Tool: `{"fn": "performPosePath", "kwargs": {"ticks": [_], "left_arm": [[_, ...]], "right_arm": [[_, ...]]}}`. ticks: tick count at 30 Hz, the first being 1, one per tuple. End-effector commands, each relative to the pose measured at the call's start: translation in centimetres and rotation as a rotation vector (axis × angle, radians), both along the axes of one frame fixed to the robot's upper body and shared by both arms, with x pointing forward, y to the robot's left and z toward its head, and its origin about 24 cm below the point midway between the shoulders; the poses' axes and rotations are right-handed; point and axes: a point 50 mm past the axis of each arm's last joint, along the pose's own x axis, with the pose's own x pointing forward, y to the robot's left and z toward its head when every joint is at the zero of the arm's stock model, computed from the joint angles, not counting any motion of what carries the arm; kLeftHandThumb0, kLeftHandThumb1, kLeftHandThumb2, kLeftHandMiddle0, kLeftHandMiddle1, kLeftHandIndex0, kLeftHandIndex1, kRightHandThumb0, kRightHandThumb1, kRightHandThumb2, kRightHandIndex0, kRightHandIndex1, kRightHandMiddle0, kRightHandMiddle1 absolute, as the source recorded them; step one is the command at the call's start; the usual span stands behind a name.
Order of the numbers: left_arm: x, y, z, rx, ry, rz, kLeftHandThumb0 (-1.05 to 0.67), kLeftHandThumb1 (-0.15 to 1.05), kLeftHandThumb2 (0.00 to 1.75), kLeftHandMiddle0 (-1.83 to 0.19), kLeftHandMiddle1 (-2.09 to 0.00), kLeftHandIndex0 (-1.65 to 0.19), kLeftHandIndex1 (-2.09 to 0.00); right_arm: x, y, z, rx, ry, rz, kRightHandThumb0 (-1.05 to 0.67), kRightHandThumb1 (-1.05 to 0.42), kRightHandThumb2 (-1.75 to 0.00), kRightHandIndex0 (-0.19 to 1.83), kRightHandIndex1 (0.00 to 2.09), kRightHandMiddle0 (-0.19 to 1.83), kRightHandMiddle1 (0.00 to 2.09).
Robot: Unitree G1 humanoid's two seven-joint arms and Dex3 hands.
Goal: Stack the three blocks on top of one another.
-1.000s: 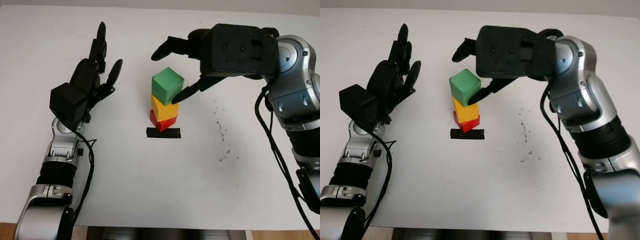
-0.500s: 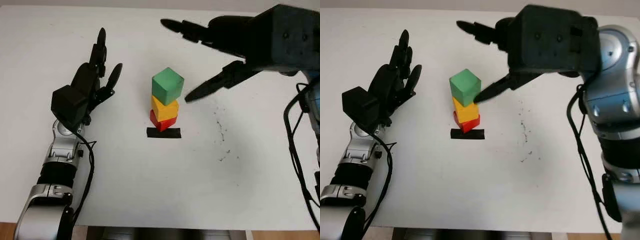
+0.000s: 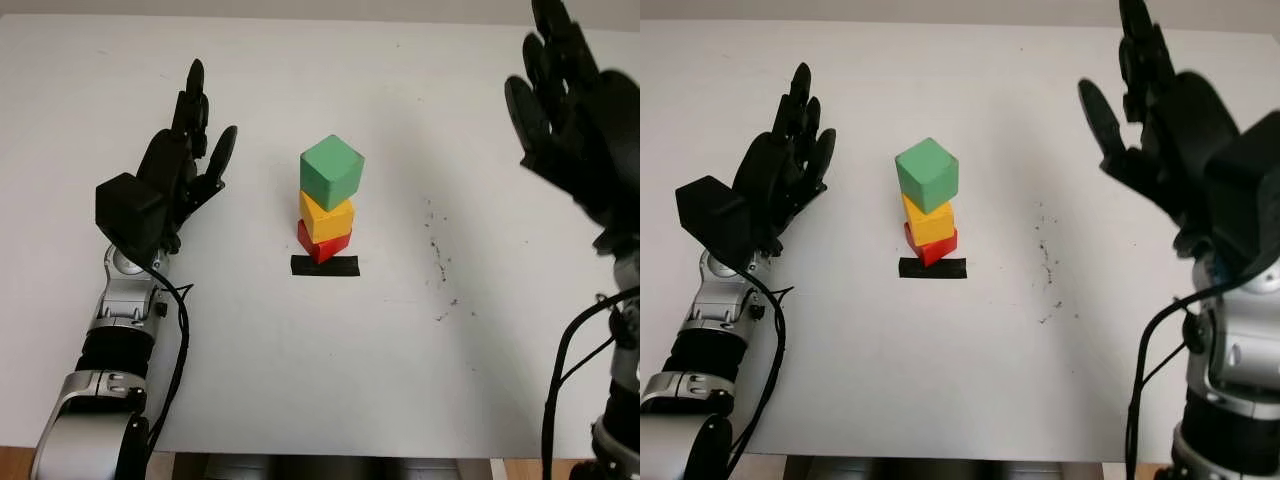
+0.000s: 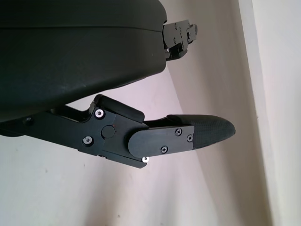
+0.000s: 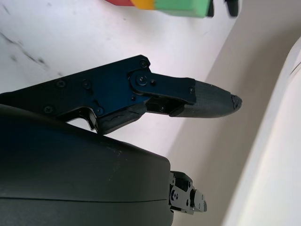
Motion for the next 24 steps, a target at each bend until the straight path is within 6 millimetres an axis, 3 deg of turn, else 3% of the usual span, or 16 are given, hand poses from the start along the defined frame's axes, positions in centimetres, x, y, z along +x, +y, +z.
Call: {"fn": "performPosePath", "kwargs": {"ticks": [1,4,11,24], "left_arm": [[-0.4,0.2,-0.3,-0.023,-0.015,-0.004,-0.79,1.05,0.47,0.17,-0.05,0.17,-0.06],[-0.8,0.0,-0.4,-0.031,-0.028,-0.026,-0.78,1.05,0.5,0.16,-0.06,0.17,-0.05],[-2.3,-0.1,-1.5,0.02,0.022,-0.102,-0.8,1.05,0.56,0.19,0.0,0.19,0.0],[-4.2,-1.4,-2.7,-0.04,0.009,-0.106,-0.79,1.05,0.59,0.19,0.0,0.19,0.0]], "right_arm": [[0.0,0.0,-1.1,0.025,0.008,-0.018,-0.71,-1.05,-0.68,-0.19,0.0,-0.19,0.0],[0.2,0.9,-3.0,0.073,0.035,-0.04,-0.72,-1.05,-0.69,-0.19,0.0,-0.19,0.0],[0.8,3.7,-4.7,0.158,0.094,0.013,-0.74,-1.05,-0.76,-0.19,0.0,-0.19,0.0],[1.2,5.6,-6.2,0.302,0.077,0.098,-0.78,-1.05,-0.78,-0.19,0.0,-0.19,0.0]]}}
